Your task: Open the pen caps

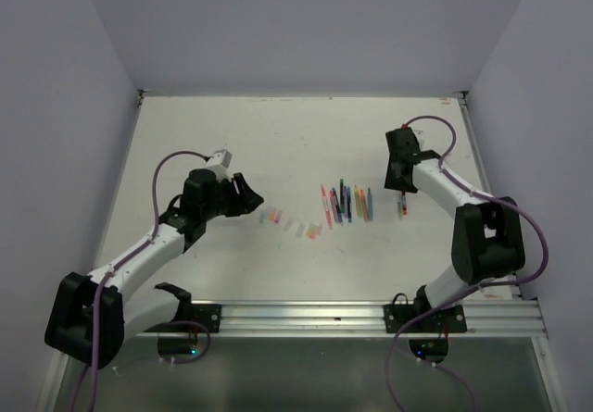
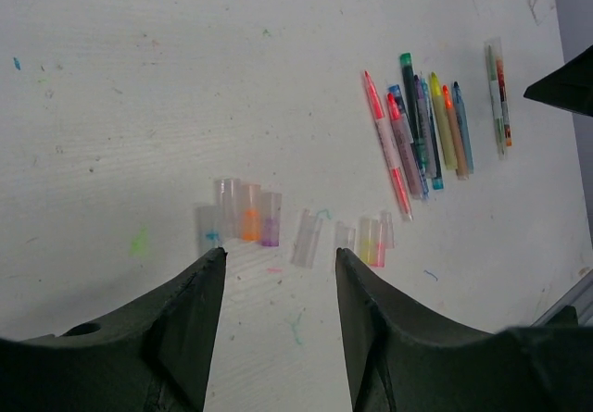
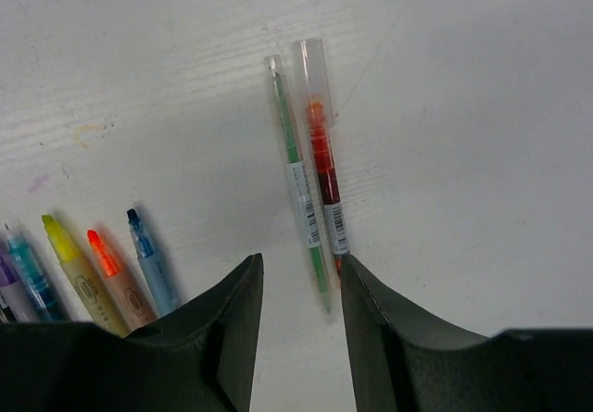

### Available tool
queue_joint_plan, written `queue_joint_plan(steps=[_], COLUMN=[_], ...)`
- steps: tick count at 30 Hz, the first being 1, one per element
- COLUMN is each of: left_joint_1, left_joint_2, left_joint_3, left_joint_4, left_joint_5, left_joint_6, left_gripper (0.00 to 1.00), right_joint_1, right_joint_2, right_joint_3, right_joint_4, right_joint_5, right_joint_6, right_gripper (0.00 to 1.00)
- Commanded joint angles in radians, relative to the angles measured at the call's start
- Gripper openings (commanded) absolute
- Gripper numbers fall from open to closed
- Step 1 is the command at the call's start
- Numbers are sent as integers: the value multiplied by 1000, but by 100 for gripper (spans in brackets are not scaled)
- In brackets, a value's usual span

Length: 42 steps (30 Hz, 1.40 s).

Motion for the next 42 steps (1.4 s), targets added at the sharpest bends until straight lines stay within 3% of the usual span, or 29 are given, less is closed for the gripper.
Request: queue_joint_plan(steps=[1,12,21,25,27,28,36,42], left_joint_1=[-4,-4,-4,-4,-4,-4,-4,-2], left_joint_2=[-17,-4,15,16,19,19,62,133], left_joint_3=[-8,2,4,7,15,22,134,169], left_joint_4=[-3,-3,4,3,1,1,-42,107], left_joint_5=[29,35,36,33,33,35,90,255], left_joint_6=[19,24,21,18,16,15,30,-56], left_gripper=[54,54,54,54,55,55,55,58], right_joint_1=[-10,-21,-21,-19,-21,-19,31,168], right_joint_2=[36,106,149,155,158,153,-38,-189], right_joint_3=[-1,-54,-100,-103,-94,-89,-97,-109], right_joint_4=[24,98,156,174,175,176,179,184], right_joint_5=[-24,-57,-135,-165,-189,-200,-143,-328], right_joint_6=[0,0,5,2,-10,-15,-52,-107], right_gripper=[43,40,31,17,2,0,0,0])
